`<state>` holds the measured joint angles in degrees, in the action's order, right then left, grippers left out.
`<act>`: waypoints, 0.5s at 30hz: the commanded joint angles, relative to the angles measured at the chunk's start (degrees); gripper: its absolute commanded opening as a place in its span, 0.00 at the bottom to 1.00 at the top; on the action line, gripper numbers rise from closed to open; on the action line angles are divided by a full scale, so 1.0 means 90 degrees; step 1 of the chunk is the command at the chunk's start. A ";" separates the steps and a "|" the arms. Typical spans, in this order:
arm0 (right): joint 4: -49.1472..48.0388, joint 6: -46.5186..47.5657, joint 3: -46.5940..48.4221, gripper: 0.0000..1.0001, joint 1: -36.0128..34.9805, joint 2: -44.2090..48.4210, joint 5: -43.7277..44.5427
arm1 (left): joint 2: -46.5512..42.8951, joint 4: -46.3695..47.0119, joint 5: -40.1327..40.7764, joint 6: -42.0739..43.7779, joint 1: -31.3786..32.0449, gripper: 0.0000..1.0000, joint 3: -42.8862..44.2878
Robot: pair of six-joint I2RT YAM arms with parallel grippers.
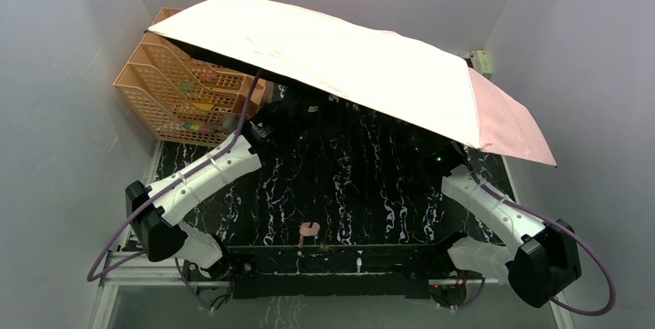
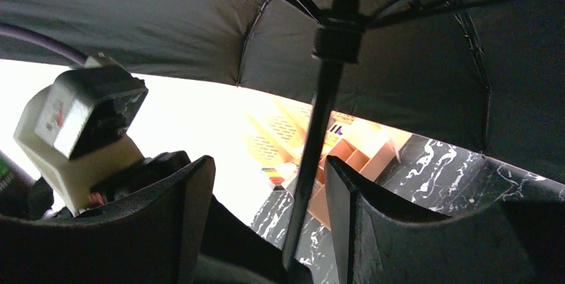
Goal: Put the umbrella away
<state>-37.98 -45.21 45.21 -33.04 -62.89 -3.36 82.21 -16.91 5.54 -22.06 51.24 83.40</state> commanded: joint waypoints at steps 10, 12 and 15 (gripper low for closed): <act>0.0558 -0.0683 0.0509 0.41 -0.0012 -0.0322 0.0560 | -0.0108 0.0292 0.0185 0.0098 0.0263 0.00 0.0157; 0.0417 -0.0850 0.0459 0.35 -0.0015 -0.0375 0.0432 | -0.0174 0.0345 0.0136 0.0093 0.0263 0.00 0.0026; 0.0025 -0.1062 0.0360 0.21 -0.0014 -0.0439 0.0052 | -0.0407 0.0569 0.0188 0.0027 0.0266 0.00 -0.0353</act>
<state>-31.62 -51.33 47.94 -33.12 -66.63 -0.23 83.24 -15.97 7.11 -22.11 53.04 82.83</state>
